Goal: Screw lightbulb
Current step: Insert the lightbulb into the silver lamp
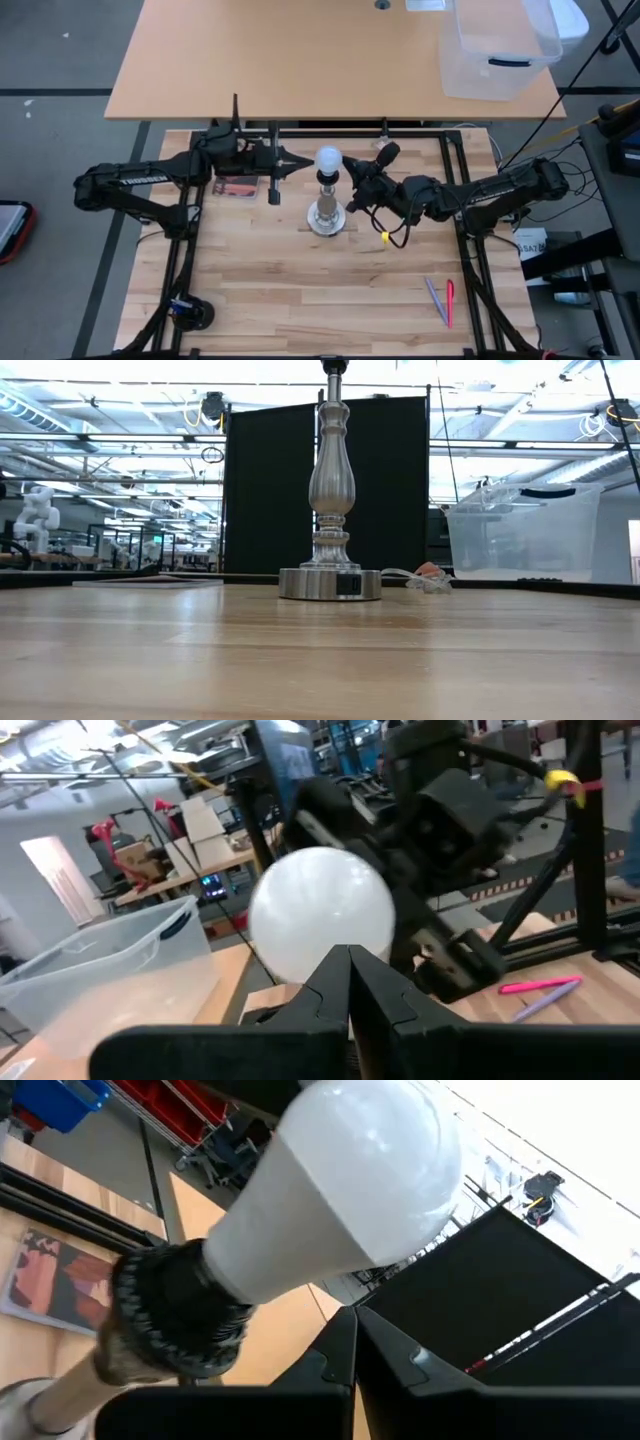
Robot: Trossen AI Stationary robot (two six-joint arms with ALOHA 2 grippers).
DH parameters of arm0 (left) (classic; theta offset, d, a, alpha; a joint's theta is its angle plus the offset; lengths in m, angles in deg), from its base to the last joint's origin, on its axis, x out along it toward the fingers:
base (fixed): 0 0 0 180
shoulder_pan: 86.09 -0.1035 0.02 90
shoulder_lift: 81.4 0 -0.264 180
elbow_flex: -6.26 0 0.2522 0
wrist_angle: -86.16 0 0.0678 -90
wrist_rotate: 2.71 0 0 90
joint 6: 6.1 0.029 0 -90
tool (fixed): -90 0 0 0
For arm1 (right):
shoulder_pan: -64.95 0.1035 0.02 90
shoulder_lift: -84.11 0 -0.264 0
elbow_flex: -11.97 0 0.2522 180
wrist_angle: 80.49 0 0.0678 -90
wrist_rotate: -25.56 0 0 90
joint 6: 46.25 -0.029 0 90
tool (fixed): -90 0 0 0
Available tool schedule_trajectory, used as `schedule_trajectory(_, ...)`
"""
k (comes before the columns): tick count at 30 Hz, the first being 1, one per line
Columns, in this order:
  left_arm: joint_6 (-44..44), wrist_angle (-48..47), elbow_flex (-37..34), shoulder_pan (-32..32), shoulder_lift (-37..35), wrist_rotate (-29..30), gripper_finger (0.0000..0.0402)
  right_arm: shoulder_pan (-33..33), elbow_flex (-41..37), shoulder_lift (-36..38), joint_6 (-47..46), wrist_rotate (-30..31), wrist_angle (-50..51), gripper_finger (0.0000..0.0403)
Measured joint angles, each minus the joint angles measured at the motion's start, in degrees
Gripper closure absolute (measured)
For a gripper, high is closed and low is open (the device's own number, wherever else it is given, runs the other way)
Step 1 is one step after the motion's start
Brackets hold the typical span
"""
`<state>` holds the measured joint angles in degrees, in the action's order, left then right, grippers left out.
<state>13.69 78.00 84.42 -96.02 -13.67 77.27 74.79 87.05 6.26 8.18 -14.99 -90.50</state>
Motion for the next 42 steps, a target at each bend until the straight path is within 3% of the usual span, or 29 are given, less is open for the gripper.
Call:
schedule_trajectory(6, 0.3, 0.0, 0.0, 1.5, 0.0, -0.2, 0.04, -1.9, 0.0, 0.0, 3.3, -2.2, -3.5, 0.0403)
schedule_trajectory(11, 0.0, 1.7, 0.0, 1.9, 1.0, -1.1, 0.04, -3.6, 0.0, 0.0, 3.9, -7.4, -4.9, 0.0403)
schedule_trajectory(20, -0.8, 3.5, 0.0, 1.6, 4.0, -1.4, 0.04, -4.6, 0.3, 0.0, 3.9, -10.0, -4.7, 0.0403)
schedule_trajectory(42, -2.9, 2.2, 0.0, -1.3, 4.0, -0.5, 0.04, -0.7, 0.3, 0.2, 1.7, -5.0, -1.8, 0.0403)
